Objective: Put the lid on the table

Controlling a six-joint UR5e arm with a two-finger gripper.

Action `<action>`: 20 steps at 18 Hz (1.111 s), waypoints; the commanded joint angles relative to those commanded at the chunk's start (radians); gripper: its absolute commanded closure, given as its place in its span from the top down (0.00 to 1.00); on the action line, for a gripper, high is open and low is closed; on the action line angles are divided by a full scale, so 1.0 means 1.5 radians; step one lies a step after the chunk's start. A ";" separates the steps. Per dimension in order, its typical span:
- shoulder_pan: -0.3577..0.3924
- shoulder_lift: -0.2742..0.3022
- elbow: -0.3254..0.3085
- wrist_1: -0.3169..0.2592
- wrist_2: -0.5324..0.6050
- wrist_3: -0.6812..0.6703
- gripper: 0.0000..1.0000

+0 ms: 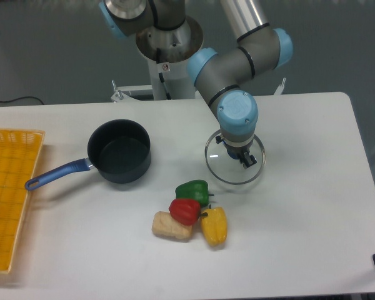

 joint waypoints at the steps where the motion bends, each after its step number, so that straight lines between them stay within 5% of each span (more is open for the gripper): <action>1: 0.000 -0.001 0.000 0.000 -0.001 0.001 0.54; 20: -0.004 -0.027 0.005 0.000 0.000 0.000 0.54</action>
